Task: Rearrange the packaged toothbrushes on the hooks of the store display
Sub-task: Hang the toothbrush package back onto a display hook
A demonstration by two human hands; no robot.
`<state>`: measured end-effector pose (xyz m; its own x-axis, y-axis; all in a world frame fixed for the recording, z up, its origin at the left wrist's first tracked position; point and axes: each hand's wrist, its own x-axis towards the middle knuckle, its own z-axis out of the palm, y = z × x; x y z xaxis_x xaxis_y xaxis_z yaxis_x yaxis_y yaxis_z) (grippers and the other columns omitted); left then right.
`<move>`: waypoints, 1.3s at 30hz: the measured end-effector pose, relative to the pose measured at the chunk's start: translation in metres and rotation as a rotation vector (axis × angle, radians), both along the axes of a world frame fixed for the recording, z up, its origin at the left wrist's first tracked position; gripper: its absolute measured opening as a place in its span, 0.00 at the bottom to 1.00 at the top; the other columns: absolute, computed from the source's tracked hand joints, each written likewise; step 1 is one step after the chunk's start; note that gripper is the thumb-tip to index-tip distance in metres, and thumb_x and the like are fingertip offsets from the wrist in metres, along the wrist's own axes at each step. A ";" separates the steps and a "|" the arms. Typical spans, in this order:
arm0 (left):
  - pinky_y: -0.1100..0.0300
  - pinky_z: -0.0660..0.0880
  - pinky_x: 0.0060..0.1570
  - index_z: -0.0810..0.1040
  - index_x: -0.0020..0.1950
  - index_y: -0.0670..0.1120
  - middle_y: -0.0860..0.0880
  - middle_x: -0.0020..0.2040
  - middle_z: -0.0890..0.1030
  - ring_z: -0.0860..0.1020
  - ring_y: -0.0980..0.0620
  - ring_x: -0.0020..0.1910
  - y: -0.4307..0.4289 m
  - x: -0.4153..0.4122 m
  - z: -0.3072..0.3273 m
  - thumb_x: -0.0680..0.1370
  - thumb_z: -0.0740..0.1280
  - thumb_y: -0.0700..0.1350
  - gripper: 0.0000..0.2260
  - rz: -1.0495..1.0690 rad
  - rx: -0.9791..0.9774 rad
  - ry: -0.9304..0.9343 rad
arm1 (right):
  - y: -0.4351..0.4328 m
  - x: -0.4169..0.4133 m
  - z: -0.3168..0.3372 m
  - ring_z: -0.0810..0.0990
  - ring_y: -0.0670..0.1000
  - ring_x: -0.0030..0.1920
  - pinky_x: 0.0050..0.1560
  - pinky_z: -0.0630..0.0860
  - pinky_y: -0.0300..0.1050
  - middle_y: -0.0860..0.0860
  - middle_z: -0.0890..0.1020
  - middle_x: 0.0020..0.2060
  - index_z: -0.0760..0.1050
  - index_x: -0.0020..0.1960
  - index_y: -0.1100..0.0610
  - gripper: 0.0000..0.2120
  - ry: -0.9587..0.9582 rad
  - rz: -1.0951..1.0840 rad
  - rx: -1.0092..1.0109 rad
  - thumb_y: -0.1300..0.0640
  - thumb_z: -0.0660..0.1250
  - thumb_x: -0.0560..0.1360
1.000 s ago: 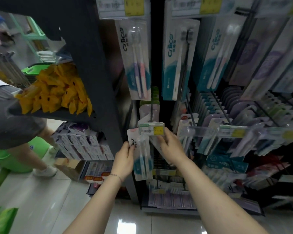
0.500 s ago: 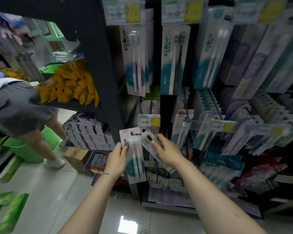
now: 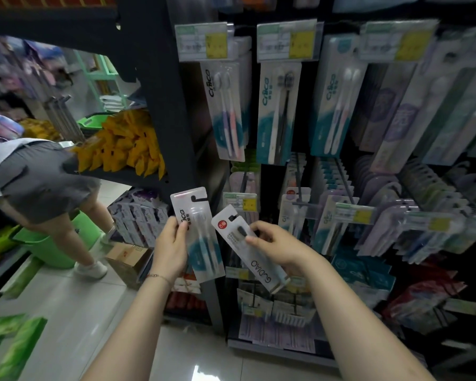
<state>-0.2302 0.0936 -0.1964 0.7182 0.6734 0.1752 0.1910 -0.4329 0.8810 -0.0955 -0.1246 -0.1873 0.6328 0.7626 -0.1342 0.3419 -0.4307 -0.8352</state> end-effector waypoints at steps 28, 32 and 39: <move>0.54 0.71 0.50 0.69 0.44 0.50 0.47 0.47 0.75 0.73 0.51 0.46 -0.024 0.142 0.182 0.86 0.54 0.49 0.12 0.041 -0.313 -0.528 | -0.010 0.041 0.097 0.77 0.37 0.29 0.31 0.72 0.31 0.44 0.82 0.39 0.76 0.54 0.48 0.06 -0.035 -0.377 0.603 0.51 0.61 0.81; 0.53 0.73 0.55 0.71 0.47 0.51 0.48 0.50 0.77 0.75 0.52 0.49 -0.019 0.149 0.188 0.86 0.54 0.48 0.11 0.034 -0.355 -0.528 | -0.009 0.044 0.100 0.77 0.37 0.30 0.31 0.72 0.31 0.37 0.82 0.35 0.76 0.54 0.48 0.06 -0.070 -0.364 0.611 0.52 0.61 0.82; 0.57 0.73 0.49 0.73 0.52 0.47 0.51 0.47 0.77 0.76 0.54 0.46 -0.017 0.159 0.203 0.86 0.54 0.49 0.11 -0.036 -0.204 -0.454 | -0.011 0.047 0.100 0.78 0.36 0.31 0.31 0.72 0.30 0.40 0.82 0.36 0.76 0.57 0.51 0.08 -0.064 -0.377 0.623 0.52 0.61 0.82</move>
